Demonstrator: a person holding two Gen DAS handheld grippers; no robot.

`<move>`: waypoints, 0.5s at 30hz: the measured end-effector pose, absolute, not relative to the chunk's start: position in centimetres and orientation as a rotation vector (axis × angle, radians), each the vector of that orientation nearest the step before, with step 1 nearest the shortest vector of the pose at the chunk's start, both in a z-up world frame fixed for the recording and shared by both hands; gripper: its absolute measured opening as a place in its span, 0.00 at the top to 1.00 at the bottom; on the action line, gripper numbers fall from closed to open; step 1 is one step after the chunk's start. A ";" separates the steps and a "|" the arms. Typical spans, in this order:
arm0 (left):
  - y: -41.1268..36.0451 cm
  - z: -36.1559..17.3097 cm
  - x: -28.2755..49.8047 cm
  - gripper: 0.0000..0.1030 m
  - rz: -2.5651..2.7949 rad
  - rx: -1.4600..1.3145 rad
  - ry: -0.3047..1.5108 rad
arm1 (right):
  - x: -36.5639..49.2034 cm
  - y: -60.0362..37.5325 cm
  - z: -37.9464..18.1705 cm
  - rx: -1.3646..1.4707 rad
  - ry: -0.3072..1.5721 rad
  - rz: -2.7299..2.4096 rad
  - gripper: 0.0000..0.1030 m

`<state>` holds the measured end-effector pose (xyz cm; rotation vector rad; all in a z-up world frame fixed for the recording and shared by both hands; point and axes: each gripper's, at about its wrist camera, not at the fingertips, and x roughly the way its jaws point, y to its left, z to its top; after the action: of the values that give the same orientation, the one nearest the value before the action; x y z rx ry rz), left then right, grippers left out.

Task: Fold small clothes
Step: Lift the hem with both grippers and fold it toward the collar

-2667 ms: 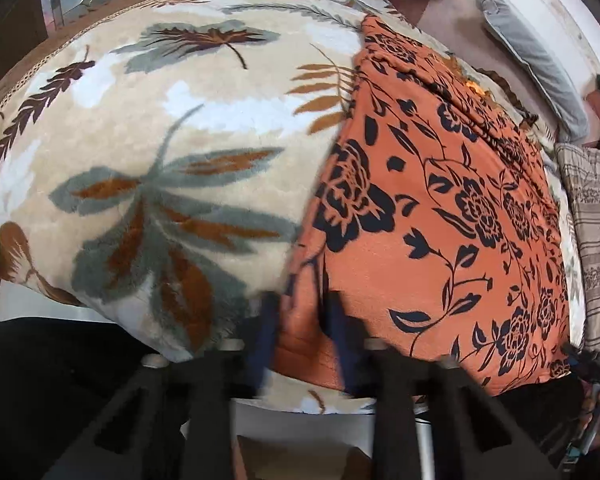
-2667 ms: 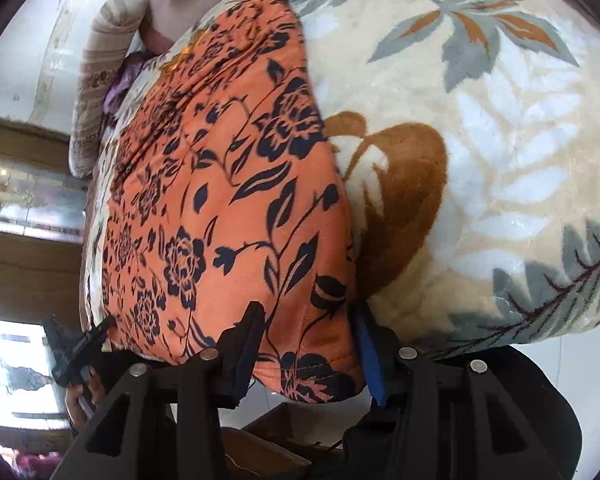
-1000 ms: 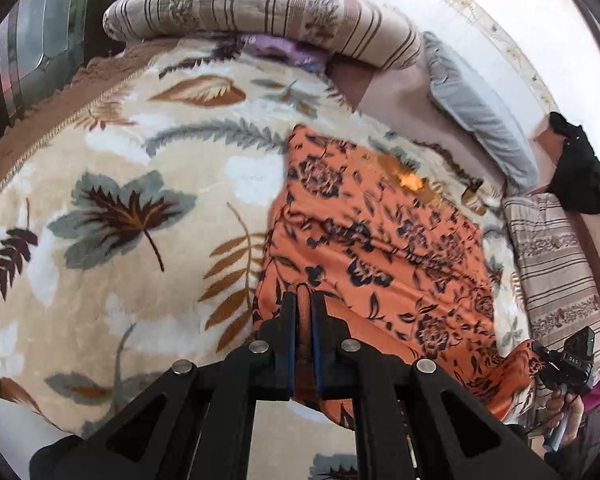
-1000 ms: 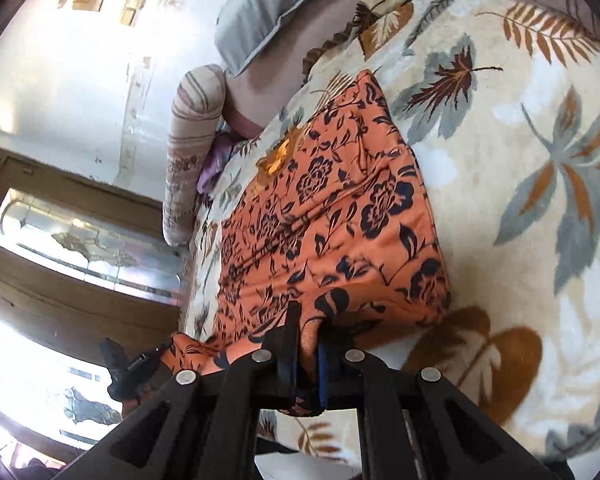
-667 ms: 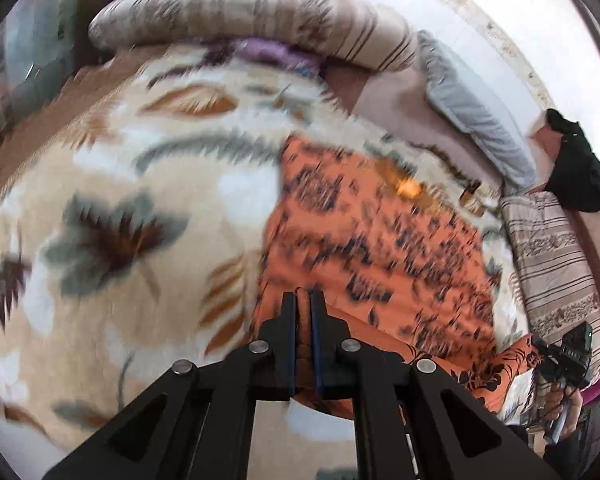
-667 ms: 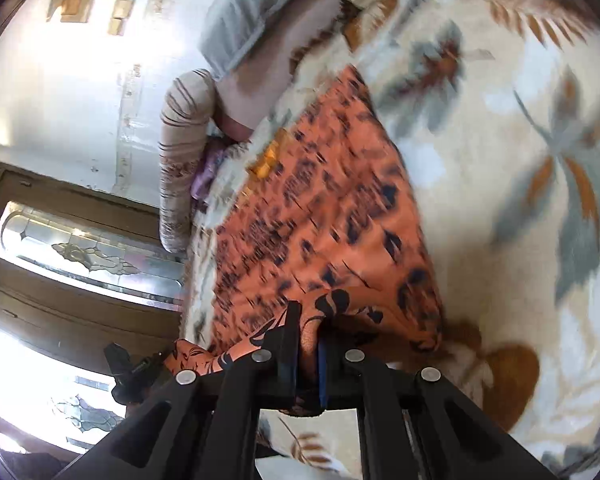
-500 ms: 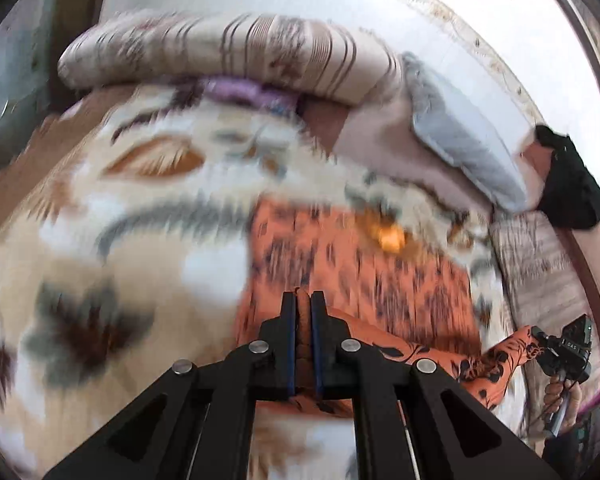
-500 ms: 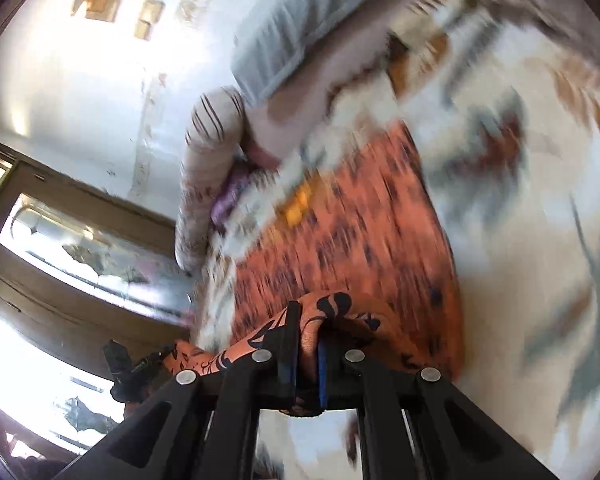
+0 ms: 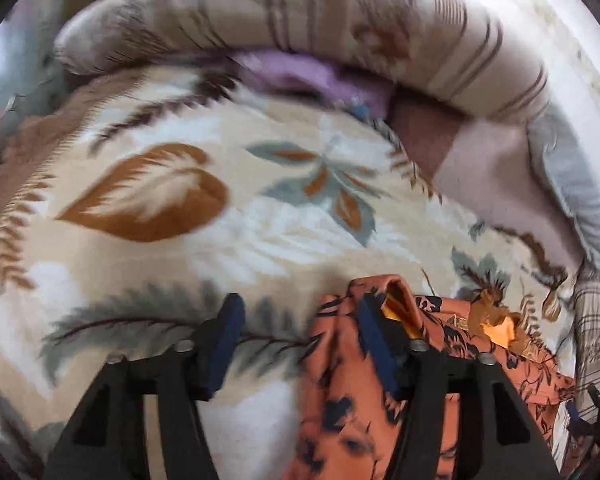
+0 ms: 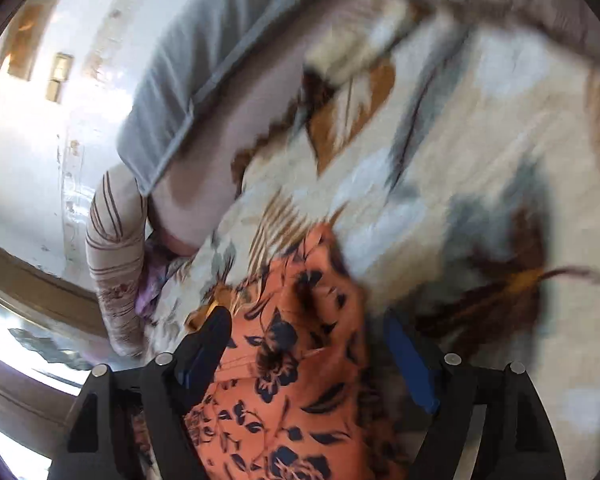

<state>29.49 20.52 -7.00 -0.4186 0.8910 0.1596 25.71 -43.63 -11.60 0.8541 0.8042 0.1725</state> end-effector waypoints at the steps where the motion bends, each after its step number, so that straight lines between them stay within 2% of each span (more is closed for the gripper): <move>1: 20.9 -6.4 28.1 0.36 0.158 -0.428 0.873 | 24.9 -44.1 -11.1 0.863 0.786 0.163 0.21; 4: 21.1 -5.3 23.1 0.34 0.128 -0.459 0.851 | 20.4 -44.3 -10.3 0.935 0.771 0.185 0.21; 9: 18.7 -7.1 15.4 0.30 0.078 -0.584 0.895 | 13.6 -39.3 -13.1 1.023 0.902 0.251 0.21; 15: 14.7 -10.4 15.2 0.30 0.081 -0.608 0.975 | 15.0 -35.4 -16.9 1.113 0.961 0.216 0.21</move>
<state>15.25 14.73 -10.40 -0.6084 0.9749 0.0812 14.95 -35.39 -16.91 1.1127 0.9612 0.2163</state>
